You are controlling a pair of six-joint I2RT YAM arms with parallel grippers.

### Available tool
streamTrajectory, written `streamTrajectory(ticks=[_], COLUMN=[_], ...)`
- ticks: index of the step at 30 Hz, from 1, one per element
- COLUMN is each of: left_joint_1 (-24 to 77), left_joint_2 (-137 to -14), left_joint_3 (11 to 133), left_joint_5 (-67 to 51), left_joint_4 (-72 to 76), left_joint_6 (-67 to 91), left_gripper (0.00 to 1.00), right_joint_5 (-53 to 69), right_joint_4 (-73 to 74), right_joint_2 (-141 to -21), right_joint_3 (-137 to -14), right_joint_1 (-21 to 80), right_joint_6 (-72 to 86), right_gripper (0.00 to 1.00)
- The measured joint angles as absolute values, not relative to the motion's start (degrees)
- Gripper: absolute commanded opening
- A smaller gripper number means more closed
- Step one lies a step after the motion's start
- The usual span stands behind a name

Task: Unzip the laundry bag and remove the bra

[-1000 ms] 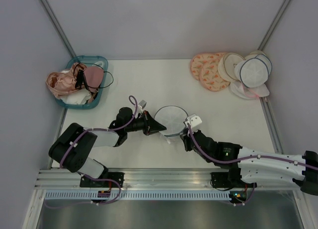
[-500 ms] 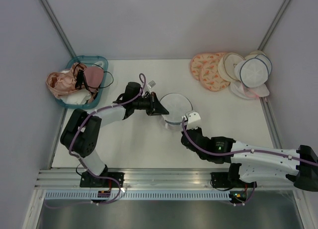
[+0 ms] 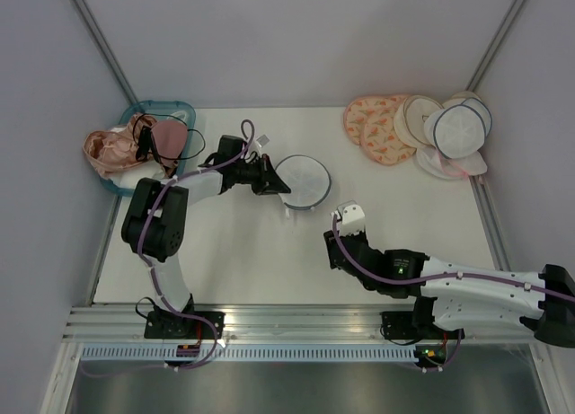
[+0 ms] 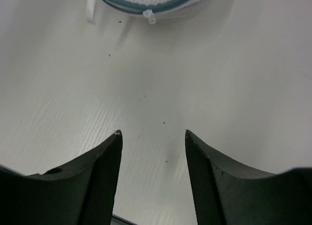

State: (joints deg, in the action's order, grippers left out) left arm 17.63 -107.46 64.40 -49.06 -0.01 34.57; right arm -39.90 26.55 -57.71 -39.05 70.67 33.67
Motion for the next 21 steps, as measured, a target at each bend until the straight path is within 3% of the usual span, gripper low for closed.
streamTrajectory(ticks=[2, 9, 16, 21], left_joint_1=[18.02, 18.48, 18.50, 18.68], left_joint_2=[-107.48, -108.01, -116.16, -120.60], left_joint_3=[64.05, 53.34, 37.12, 34.52], left_joint_5=[-49.78, -56.60, -64.34, -64.60], left_joint_4=[0.03, 12.86, 53.01, 67.83], left_joint_6=[34.24, 39.83, 70.06, 89.91], left_gripper=[0.02, 0.02, 0.02, 0.02], right_joint_5=[-39.68, -38.13, -35.20, -33.36], right_joint_4=[22.96, 9.45, 2.37, 1.15], right_joint_2=[-56.95, -61.52, -63.44, -62.92], right_joint_3=[-37.63, -34.28, -31.94, -31.94], right_joint_1=[70.65, 69.82, 69.10, 69.10], right_joint_6=[32.14, 27.64, 25.65, 25.30], right_gripper=[0.68, 0.65, 0.60, 0.57])
